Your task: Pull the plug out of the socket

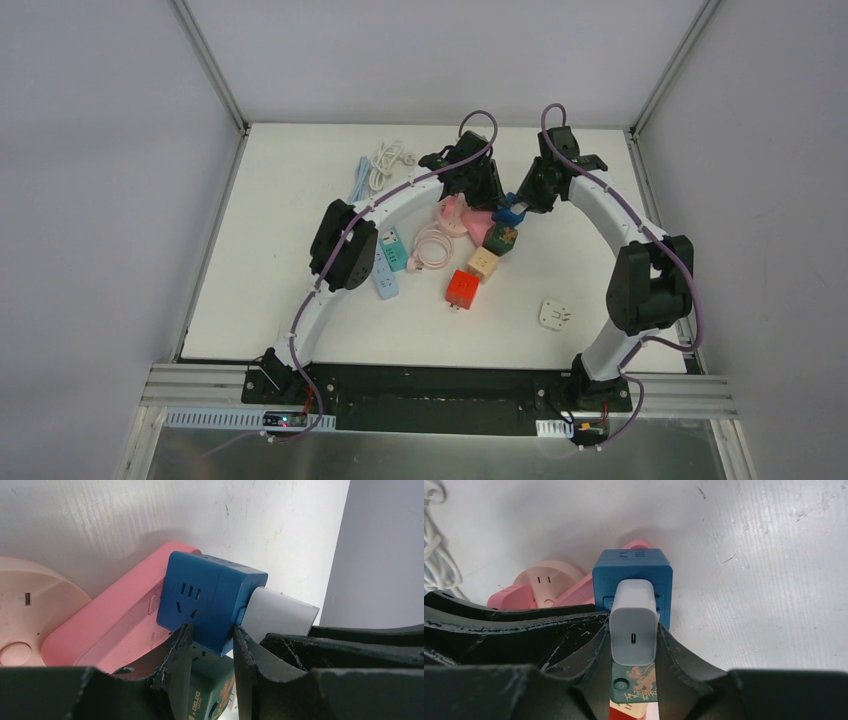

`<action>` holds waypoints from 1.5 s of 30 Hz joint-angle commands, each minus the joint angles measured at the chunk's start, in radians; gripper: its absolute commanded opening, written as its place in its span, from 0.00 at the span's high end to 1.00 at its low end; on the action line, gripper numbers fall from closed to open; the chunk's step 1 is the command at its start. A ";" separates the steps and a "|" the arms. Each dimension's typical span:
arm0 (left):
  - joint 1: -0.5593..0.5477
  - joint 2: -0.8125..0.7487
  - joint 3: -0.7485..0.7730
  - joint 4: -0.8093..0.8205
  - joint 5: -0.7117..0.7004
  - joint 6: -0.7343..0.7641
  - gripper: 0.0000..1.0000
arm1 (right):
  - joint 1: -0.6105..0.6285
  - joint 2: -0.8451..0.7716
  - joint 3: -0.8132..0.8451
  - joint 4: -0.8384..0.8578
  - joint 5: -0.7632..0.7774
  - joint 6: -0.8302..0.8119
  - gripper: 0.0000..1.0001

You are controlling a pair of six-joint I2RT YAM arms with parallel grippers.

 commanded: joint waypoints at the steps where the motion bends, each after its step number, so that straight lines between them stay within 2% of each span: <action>1: -0.043 0.079 -0.073 -0.214 0.015 -0.006 0.83 | 0.069 -0.029 0.088 0.009 0.017 -0.005 1.00; 4: -0.043 0.079 -0.073 -0.223 0.011 -0.007 0.83 | 0.044 -0.072 0.053 0.053 -0.041 -0.031 1.00; 9: -0.043 0.078 -0.070 -0.236 0.003 -0.003 0.83 | -0.074 -0.125 0.002 0.129 -0.251 0.029 1.00; 11: -0.043 0.081 -0.061 -0.245 0.001 0.004 0.83 | -0.093 -0.125 0.005 0.133 -0.287 0.050 1.00; 13: -0.043 0.081 -0.058 -0.247 0.000 0.004 0.84 | -0.081 -0.123 0.010 0.116 -0.257 0.042 1.00; 19: -0.043 0.082 -0.055 -0.251 -0.001 0.003 0.84 | -0.005 -0.116 0.050 0.043 -0.039 -0.081 1.00; 25: -0.043 0.084 -0.053 -0.256 -0.001 0.000 0.86 | -0.008 -0.172 0.023 0.075 0.008 -0.095 1.00; 31: -0.043 0.085 -0.050 -0.258 -0.001 -0.002 0.87 | -0.069 -0.242 -0.044 0.138 -0.015 -0.029 1.00; 34: -0.042 0.080 -0.050 -0.234 0.017 -0.004 0.86 | -0.093 -0.246 -0.067 0.113 0.043 0.028 1.00; 42: -0.030 0.005 -0.004 -0.165 0.032 0.058 0.69 | -0.249 -0.291 -0.232 0.099 0.033 0.158 1.00; 45: -0.024 -0.030 -0.001 -0.134 0.048 0.083 0.64 | -0.288 -0.306 -0.313 0.115 -0.020 0.195 1.00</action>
